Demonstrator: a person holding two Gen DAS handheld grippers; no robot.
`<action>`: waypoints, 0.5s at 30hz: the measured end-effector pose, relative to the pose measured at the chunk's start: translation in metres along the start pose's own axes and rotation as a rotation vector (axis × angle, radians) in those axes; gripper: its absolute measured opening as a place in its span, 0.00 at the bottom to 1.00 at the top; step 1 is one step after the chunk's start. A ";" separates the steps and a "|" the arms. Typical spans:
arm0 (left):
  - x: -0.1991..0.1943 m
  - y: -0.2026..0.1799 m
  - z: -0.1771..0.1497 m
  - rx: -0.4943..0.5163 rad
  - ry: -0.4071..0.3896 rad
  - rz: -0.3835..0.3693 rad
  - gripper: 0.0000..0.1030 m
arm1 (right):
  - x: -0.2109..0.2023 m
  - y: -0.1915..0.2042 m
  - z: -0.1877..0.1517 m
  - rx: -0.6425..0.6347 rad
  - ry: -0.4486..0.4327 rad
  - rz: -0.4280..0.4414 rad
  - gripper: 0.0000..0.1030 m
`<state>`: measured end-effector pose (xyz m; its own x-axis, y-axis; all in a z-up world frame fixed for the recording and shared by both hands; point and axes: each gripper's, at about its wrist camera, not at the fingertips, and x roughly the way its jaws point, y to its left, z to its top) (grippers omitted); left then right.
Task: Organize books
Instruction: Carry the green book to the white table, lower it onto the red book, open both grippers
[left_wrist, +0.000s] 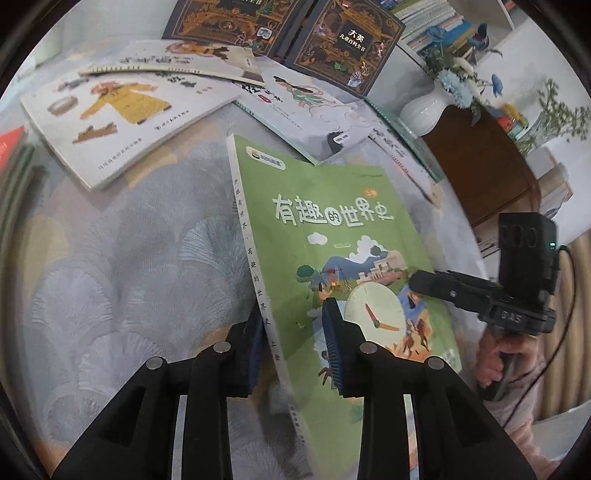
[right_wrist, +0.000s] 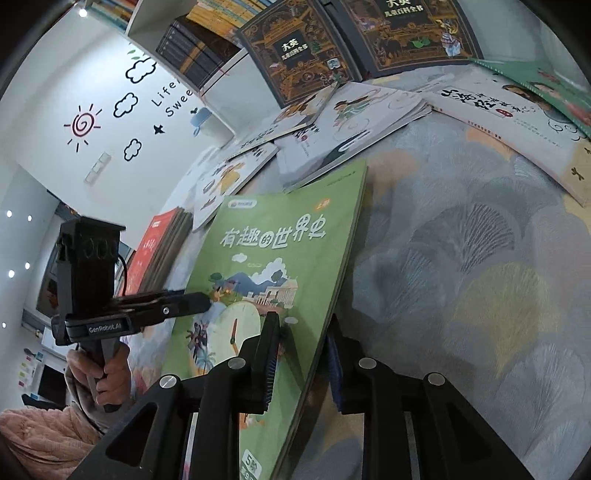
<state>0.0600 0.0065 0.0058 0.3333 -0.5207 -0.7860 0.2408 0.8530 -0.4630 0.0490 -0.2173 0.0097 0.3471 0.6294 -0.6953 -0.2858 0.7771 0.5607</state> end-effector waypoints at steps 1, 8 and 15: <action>-0.002 0.000 0.000 0.004 0.000 0.011 0.28 | -0.001 0.002 -0.002 -0.005 0.001 -0.003 0.22; -0.022 0.004 -0.004 0.003 -0.030 0.031 0.31 | -0.007 0.036 -0.010 -0.078 -0.006 -0.012 0.22; -0.046 0.005 -0.005 0.004 -0.070 0.043 0.32 | -0.010 0.063 -0.009 -0.125 -0.019 0.002 0.22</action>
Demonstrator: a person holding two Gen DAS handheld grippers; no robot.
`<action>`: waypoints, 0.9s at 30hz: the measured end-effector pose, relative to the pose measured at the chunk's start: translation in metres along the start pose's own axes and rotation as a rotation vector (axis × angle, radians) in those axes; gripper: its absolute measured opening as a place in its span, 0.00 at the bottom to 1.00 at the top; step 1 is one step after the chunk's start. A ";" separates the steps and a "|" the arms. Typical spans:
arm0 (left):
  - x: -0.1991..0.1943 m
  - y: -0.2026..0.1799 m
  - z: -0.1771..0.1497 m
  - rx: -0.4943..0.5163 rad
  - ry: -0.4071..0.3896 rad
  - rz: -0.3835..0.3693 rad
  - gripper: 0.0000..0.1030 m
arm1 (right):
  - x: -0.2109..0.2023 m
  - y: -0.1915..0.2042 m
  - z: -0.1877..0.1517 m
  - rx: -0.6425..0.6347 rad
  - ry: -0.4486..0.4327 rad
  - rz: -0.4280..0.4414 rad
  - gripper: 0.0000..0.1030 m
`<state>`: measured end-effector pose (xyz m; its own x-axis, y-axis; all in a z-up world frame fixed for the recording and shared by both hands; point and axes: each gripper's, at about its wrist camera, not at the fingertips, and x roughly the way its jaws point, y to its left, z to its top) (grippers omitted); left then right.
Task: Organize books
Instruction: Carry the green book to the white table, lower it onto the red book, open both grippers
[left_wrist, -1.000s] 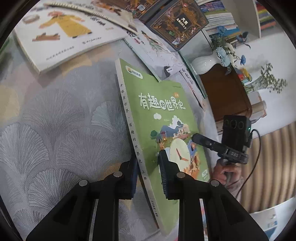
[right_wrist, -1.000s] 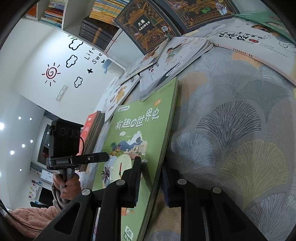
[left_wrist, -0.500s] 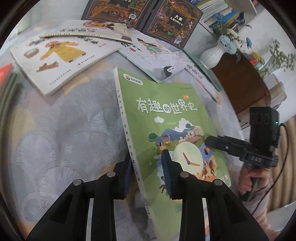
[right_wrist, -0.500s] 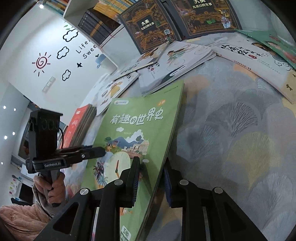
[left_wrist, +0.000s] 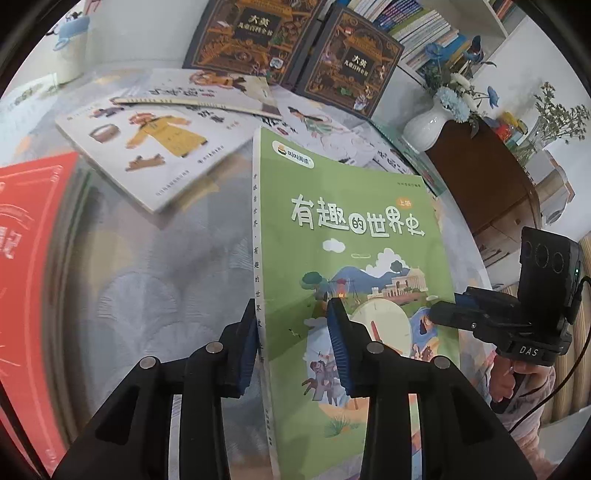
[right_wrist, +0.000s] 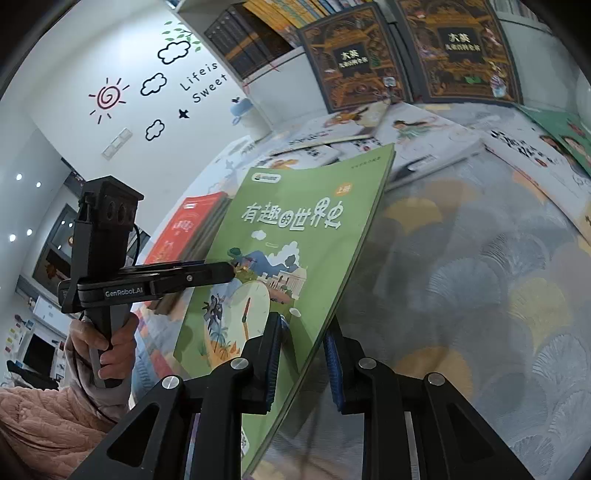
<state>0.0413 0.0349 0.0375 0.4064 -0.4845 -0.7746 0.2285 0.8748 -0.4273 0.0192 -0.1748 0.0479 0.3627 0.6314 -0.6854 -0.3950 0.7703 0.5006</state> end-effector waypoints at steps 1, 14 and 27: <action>-0.004 0.001 0.000 0.002 -0.006 0.003 0.33 | 0.000 0.004 0.000 -0.003 -0.001 0.002 0.22; -0.046 0.012 0.006 0.012 -0.078 0.038 0.34 | 0.000 0.048 0.017 -0.055 -0.023 0.029 0.22; -0.112 0.039 0.022 0.033 -0.188 0.107 0.35 | 0.014 0.112 0.056 -0.185 -0.026 0.061 0.23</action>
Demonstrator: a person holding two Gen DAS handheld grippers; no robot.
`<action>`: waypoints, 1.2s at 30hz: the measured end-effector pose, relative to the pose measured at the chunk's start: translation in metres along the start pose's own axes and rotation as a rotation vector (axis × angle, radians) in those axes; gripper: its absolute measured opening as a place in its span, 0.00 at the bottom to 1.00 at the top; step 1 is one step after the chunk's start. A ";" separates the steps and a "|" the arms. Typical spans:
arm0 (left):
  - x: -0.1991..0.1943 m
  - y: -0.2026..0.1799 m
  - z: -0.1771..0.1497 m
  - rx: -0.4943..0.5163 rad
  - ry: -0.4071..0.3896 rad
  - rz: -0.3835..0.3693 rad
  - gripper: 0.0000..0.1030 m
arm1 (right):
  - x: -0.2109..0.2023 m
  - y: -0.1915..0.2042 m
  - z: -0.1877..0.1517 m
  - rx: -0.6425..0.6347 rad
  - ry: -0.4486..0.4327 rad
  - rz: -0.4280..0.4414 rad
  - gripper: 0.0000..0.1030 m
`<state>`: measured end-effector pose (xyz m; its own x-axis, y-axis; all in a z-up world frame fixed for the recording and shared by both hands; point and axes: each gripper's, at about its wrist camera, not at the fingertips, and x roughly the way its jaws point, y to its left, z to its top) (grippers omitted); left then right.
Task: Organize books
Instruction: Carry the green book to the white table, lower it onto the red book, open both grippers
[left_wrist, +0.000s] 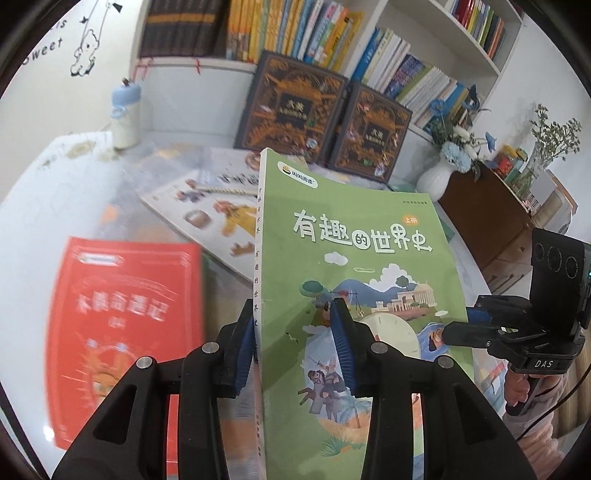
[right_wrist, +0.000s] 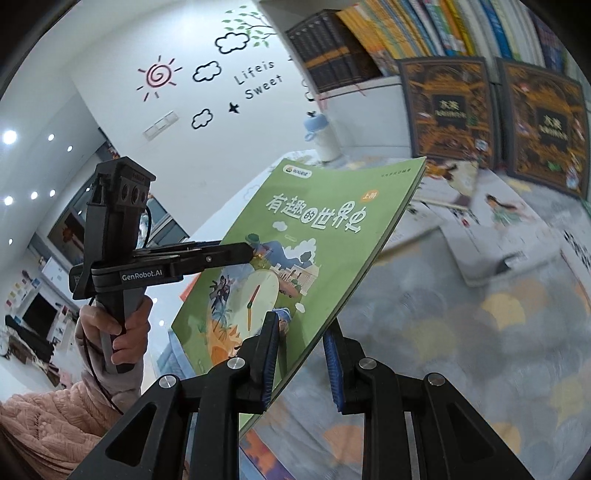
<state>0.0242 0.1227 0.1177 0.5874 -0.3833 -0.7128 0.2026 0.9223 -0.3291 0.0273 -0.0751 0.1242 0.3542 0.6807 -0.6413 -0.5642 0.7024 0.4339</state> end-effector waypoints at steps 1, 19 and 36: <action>-0.006 0.004 0.003 0.007 -0.010 0.009 0.36 | 0.004 0.006 0.005 -0.012 -0.001 0.003 0.23; -0.035 0.134 -0.004 -0.130 -0.041 0.168 0.38 | 0.130 0.063 0.059 -0.074 0.119 0.131 0.23; -0.007 0.189 -0.030 -0.211 0.015 0.172 0.36 | 0.208 0.059 0.048 0.003 0.268 0.130 0.24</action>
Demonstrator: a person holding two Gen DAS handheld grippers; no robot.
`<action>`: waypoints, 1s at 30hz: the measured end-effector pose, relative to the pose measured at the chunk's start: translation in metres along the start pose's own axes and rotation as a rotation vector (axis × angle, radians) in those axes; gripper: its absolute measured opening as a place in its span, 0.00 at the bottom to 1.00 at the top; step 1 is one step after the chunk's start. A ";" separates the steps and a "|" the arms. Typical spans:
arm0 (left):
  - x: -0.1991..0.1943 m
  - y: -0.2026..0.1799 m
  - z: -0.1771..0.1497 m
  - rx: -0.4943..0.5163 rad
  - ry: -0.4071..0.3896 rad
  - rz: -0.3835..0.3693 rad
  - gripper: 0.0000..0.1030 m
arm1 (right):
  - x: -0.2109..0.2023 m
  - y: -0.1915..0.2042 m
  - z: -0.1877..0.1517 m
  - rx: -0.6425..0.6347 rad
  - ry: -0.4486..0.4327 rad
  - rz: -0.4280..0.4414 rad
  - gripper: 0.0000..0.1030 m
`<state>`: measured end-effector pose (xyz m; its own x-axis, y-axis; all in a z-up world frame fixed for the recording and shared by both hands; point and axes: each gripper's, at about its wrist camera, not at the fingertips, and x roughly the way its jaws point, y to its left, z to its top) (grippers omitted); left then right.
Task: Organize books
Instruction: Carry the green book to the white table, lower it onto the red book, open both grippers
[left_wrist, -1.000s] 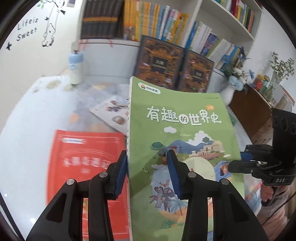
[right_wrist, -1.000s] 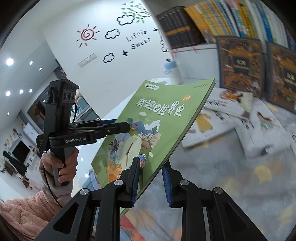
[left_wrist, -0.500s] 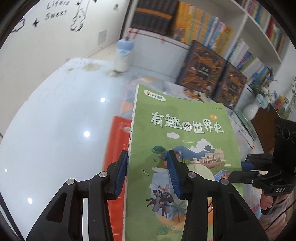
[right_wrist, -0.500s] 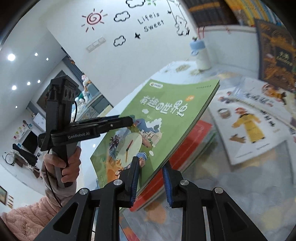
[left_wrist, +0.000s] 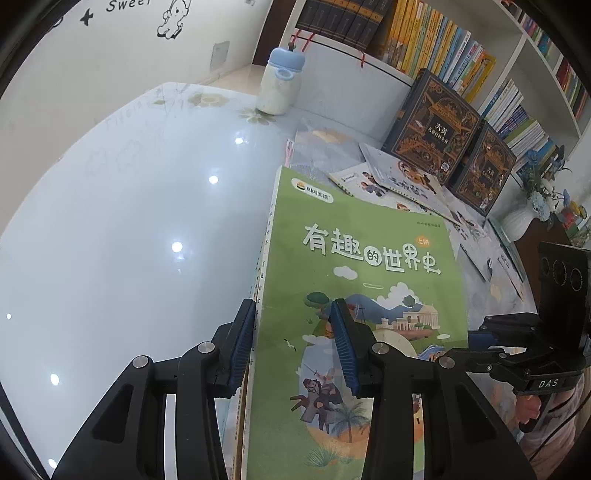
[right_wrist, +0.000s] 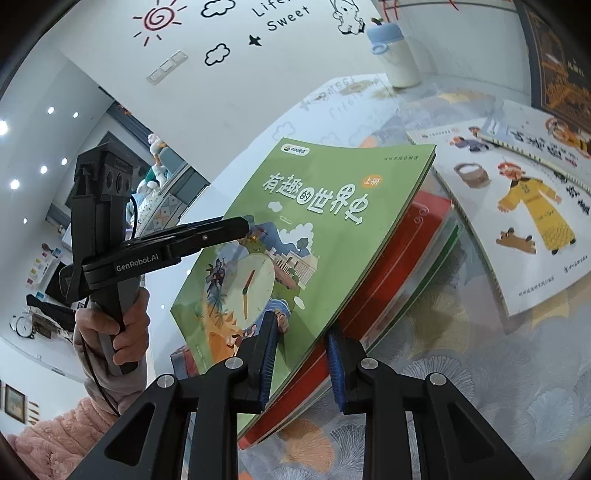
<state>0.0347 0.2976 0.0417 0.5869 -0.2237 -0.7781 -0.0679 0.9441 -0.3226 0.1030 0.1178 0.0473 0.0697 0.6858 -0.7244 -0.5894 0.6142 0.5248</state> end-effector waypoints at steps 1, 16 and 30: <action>0.002 0.000 -0.001 0.001 0.005 0.002 0.36 | 0.000 0.000 0.000 0.003 0.001 -0.002 0.25; 0.002 -0.004 0.005 -0.031 -0.009 0.055 0.56 | -0.001 0.013 -0.003 -0.013 -0.004 -0.015 0.67; -0.028 -0.082 0.009 0.042 -0.075 0.047 0.61 | -0.096 -0.035 0.003 0.082 -0.204 -0.035 0.70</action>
<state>0.0313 0.2291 0.0945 0.6424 -0.1618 -0.7491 -0.0639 0.9627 -0.2628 0.1195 0.0314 0.0999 0.2554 0.7230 -0.6419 -0.5165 0.6633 0.5416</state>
